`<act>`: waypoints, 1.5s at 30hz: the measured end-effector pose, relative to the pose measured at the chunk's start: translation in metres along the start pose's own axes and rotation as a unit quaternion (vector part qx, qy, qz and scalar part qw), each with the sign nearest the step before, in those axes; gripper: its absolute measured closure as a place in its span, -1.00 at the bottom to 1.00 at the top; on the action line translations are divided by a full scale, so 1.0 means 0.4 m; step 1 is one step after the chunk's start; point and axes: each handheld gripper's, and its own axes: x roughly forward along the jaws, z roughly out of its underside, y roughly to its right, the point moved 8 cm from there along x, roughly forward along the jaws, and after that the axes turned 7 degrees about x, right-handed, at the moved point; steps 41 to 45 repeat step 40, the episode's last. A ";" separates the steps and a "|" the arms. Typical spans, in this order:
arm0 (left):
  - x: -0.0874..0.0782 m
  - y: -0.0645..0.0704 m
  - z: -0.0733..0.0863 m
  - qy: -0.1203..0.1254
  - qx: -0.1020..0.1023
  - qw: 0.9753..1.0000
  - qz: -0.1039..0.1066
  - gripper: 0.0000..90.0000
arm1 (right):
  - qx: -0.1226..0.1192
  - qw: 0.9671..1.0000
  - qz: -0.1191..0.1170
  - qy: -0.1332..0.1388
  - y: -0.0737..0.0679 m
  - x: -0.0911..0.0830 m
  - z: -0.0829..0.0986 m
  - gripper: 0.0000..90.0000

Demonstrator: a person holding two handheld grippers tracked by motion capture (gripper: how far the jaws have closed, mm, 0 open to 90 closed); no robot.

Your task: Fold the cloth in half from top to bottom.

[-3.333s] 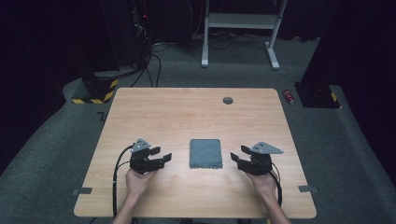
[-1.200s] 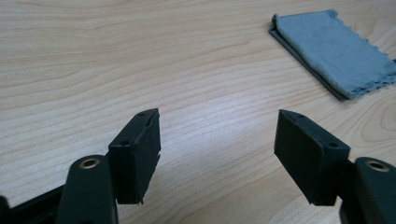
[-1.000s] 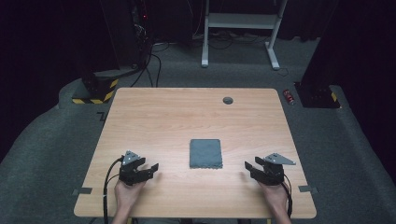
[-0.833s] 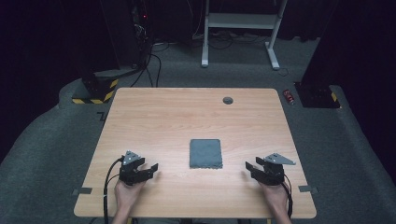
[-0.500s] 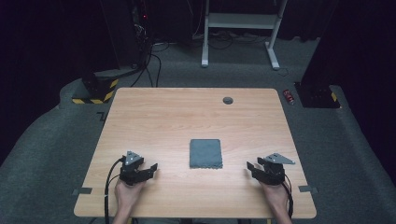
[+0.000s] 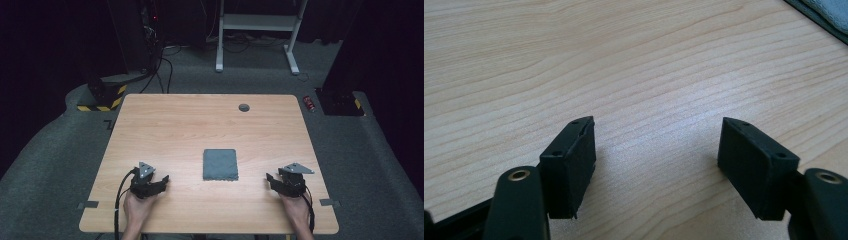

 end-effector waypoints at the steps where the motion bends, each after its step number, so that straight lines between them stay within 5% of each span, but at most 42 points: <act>1: 0.000 0.000 0.000 0.000 -0.001 1.000 0.000 -0.30 | 0.000 1.000 0.002 -0.004 -0.001 0.001 0.001 -0.05; 7: 0.001 0.002 -0.001 -0.001 -0.002 1.000 0.000 -0.34 | -0.019 1.000 0.017 -0.009 -0.005 0.005 0.003 -0.07; 45: 0.002 0.006 0.000 -0.002 -0.001 1.000 0.001 -0.40 | -0.015 1.000 0.019 -0.012 -0.007 0.007 0.004 -0.18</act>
